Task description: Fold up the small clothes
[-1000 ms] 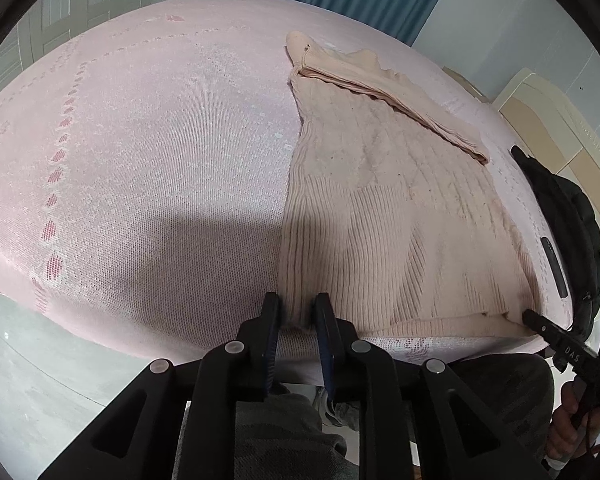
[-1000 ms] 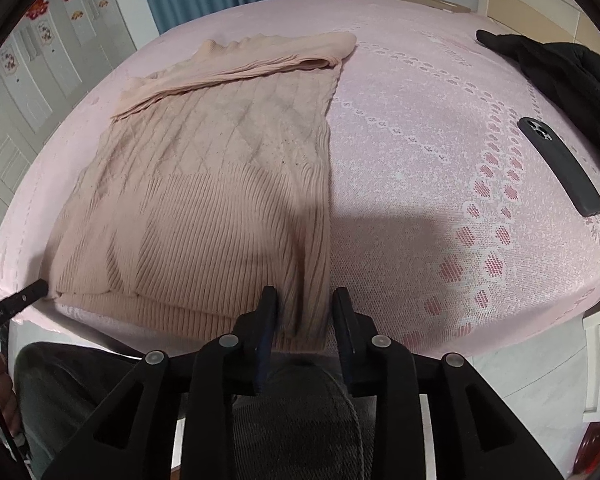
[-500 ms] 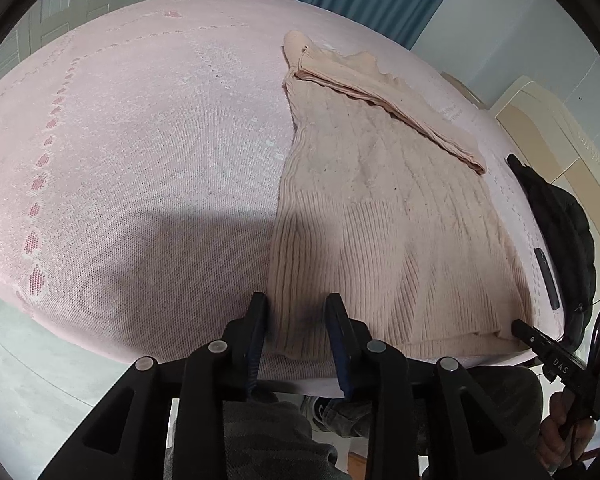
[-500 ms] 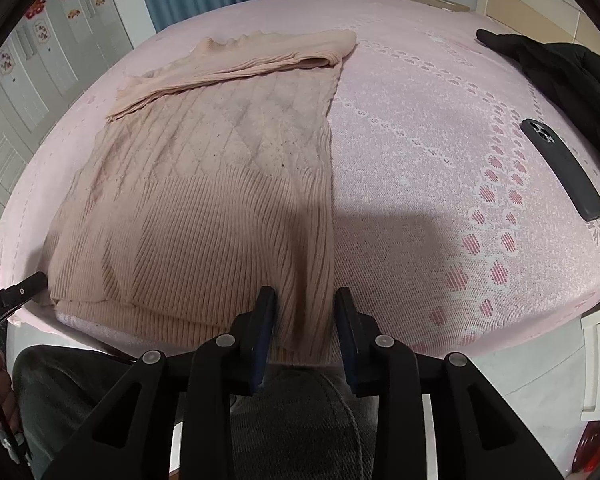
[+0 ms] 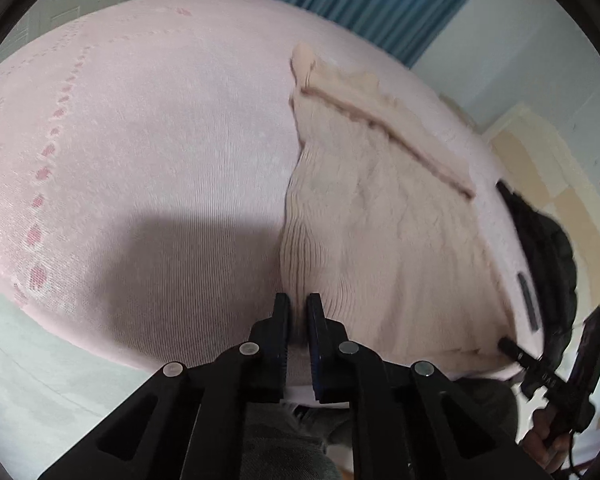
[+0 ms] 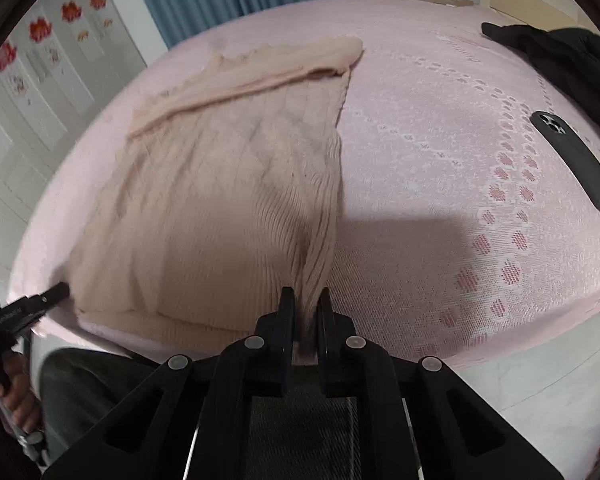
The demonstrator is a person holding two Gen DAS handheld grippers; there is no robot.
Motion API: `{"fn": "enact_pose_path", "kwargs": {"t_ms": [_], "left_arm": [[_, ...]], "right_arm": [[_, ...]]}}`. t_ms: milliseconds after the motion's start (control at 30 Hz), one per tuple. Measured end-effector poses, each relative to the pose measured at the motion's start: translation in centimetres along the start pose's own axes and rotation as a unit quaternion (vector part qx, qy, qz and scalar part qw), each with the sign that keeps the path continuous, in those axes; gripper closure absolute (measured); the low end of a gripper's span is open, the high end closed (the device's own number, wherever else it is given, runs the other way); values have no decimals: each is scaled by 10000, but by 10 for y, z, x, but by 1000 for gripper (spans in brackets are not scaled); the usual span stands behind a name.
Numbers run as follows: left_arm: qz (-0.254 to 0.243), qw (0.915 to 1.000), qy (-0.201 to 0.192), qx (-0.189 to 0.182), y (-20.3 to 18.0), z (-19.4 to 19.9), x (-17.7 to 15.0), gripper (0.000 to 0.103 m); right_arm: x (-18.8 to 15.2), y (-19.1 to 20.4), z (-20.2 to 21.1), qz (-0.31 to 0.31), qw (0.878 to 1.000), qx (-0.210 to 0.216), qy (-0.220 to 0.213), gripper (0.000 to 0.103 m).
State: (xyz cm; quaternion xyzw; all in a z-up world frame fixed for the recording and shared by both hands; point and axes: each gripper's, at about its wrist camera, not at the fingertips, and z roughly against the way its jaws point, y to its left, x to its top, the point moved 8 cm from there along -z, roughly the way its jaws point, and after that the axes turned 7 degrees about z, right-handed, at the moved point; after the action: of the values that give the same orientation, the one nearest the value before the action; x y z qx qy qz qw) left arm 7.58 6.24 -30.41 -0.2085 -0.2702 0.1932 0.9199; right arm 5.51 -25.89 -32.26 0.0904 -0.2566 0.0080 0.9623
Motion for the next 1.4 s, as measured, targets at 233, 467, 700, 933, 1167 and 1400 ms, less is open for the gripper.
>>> {"fn": "enact_pose_path", "kwargs": {"t_ms": [233,467,700,933,1167,1400], "left_arm": [[196,9983,-354,-418,-27,30,37,96],[79,9950,-858,-498,-69,51,104,96],[48,9919,-1211,-390,-98,37,177,97],[131,9908,-1311,-318,-109,-7,241,97],[-4,9917,-1268,-198,-120,-70,286,97],[27,9937,-1105,-155,-119,-127,316,95]], "right_arm": [[43,6,45,-341,9962,541,-586,94],[113,5,62,-819,9873,938,-989,94],[182,-2,50,-1296,9768,1242,-1164,94],[252,-9,18,-1633,9675,1470,-1250,94],[309,-13,-31,-1721,9654,1505,-1252,94],[344,-24,-90,-1622,9696,1393,-1187,93]]}}
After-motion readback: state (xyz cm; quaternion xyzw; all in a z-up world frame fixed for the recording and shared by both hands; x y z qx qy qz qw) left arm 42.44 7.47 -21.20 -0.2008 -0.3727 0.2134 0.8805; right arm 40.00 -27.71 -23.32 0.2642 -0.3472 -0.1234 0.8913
